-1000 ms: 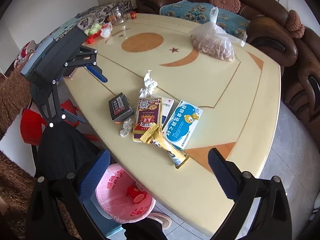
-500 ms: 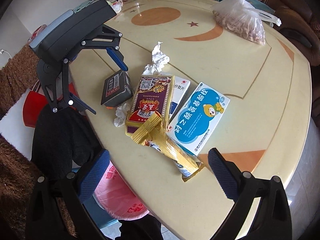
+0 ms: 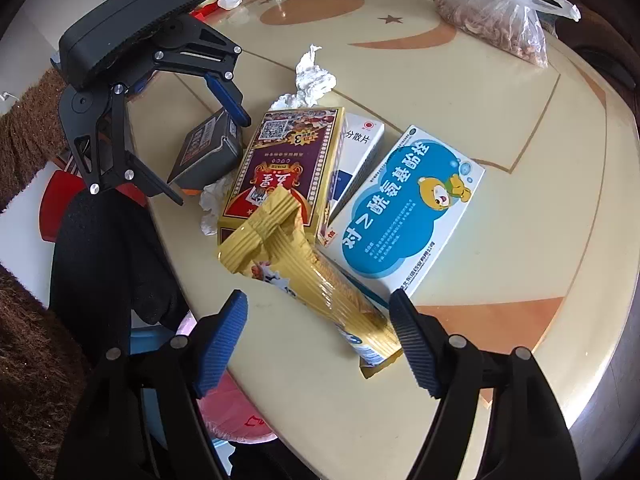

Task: Collect trash
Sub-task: 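Grasp the black box with the left tool while the right tool grasps the yellow wrapper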

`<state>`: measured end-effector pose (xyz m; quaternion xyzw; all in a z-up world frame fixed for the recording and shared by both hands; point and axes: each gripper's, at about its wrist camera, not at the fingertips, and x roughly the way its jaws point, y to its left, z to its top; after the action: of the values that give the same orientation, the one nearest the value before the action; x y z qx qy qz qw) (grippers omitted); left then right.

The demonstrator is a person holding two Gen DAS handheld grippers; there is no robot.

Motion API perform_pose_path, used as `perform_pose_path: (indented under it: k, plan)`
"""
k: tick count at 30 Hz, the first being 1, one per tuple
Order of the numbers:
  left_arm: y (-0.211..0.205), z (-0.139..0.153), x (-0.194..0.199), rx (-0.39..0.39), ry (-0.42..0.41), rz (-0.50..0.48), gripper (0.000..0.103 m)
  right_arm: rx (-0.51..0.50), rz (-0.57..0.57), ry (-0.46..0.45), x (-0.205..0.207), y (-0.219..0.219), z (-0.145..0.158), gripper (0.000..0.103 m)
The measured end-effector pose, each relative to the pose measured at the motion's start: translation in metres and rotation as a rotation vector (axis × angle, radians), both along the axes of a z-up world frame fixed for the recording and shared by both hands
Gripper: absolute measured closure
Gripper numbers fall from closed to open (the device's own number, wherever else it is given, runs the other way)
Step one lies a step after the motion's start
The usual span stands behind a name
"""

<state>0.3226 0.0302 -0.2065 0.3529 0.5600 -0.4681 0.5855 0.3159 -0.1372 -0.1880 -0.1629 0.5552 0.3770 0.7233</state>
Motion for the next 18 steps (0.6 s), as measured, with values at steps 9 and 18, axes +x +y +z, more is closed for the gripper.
perform_pose_path:
  k: [9,18]
  plan:
    - [-0.003,-0.009,-0.012,0.04,-0.033,0.015,0.035,-0.05,-0.024,-0.11,-0.01,0.006,0.003,0.065]
    - [0.003,-0.008,-0.018,0.038,-0.031,0.073,0.04,-0.035,-0.165,-0.125,-0.013,-0.005,0.004,0.081]
